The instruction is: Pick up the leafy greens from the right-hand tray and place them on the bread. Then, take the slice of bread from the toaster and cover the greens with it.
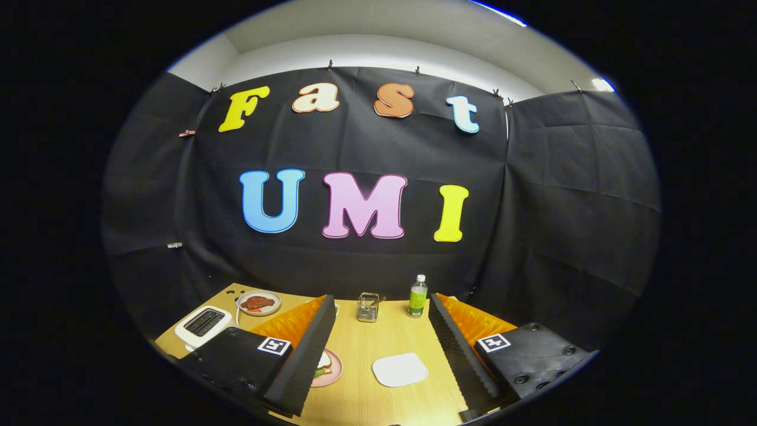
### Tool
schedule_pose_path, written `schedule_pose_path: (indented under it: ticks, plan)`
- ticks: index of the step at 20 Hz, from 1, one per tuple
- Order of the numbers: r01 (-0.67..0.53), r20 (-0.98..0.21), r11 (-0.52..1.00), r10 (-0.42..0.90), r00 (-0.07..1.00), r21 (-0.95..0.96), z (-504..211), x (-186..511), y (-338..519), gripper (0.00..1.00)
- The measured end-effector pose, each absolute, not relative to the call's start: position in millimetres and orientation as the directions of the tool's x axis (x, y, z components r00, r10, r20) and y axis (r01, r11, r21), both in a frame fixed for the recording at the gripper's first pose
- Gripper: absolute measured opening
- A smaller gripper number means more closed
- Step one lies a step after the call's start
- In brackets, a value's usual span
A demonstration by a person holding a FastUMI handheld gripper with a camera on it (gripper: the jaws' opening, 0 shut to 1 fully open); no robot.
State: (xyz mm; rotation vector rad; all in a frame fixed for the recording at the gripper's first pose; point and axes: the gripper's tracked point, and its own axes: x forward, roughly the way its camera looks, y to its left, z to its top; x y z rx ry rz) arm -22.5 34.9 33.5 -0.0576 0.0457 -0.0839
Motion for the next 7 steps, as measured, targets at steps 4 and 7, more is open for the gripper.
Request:
schedule_pose_path:
  ticks: [4,7]
  plan:
    - [0.084,-0.063,0.996,-0.087,0.994,-0.04,30,-11,35,0.98]
    - [0.083,-0.05,0.996,-0.084,0.995,-0.008,30,0,31,0.98]
